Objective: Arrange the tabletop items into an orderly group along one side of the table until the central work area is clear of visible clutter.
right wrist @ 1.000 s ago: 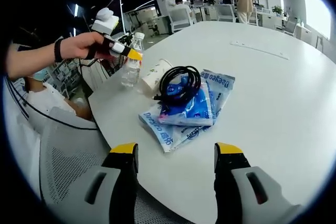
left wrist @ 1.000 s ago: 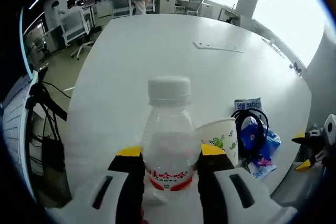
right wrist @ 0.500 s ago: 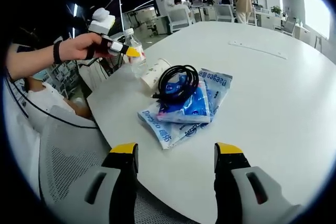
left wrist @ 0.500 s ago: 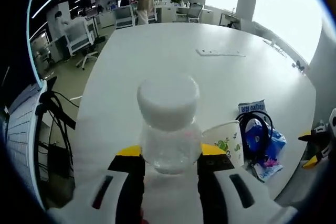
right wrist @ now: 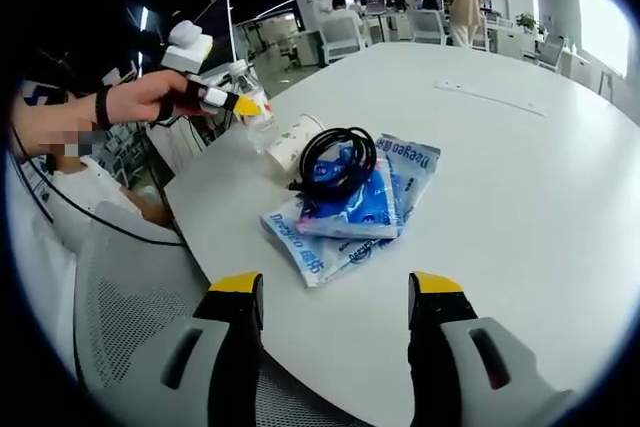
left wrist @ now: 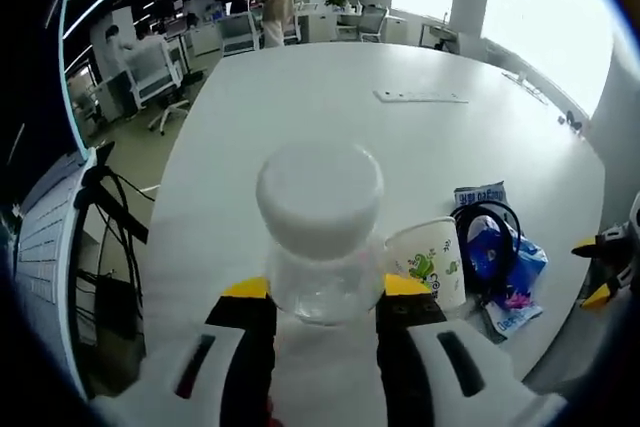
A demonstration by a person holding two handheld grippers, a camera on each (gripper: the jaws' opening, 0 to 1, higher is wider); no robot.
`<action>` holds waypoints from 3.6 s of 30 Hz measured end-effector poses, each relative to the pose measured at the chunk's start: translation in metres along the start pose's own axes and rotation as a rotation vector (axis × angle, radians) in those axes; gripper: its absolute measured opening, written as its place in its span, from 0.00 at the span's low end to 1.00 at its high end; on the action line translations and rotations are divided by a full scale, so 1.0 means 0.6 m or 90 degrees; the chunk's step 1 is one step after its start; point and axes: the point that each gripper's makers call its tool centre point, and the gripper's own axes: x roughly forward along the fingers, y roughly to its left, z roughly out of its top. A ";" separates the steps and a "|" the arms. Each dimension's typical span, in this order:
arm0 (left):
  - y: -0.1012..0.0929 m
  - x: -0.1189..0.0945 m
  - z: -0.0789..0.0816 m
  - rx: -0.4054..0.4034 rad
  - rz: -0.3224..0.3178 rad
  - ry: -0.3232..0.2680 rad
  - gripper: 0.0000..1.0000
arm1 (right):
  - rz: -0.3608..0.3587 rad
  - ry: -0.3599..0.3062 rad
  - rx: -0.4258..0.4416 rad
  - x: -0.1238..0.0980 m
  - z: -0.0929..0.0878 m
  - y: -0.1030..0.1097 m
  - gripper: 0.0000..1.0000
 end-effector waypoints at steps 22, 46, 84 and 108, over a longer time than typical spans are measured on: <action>-0.003 -0.005 -0.012 0.018 0.011 0.004 0.39 | -0.007 -0.010 -0.002 -0.006 0.008 -0.004 0.58; 0.002 0.002 -0.009 0.111 -0.075 -0.067 0.47 | -0.015 -0.004 -0.008 -0.012 0.007 -0.006 0.60; 0.008 0.040 0.051 0.020 0.045 -0.104 0.38 | 0.003 0.017 -0.025 -0.005 0.011 -0.010 0.59; 0.029 0.095 0.119 0.017 0.053 -0.120 0.39 | 0.006 0.044 -0.012 -0.007 -0.010 -0.023 0.59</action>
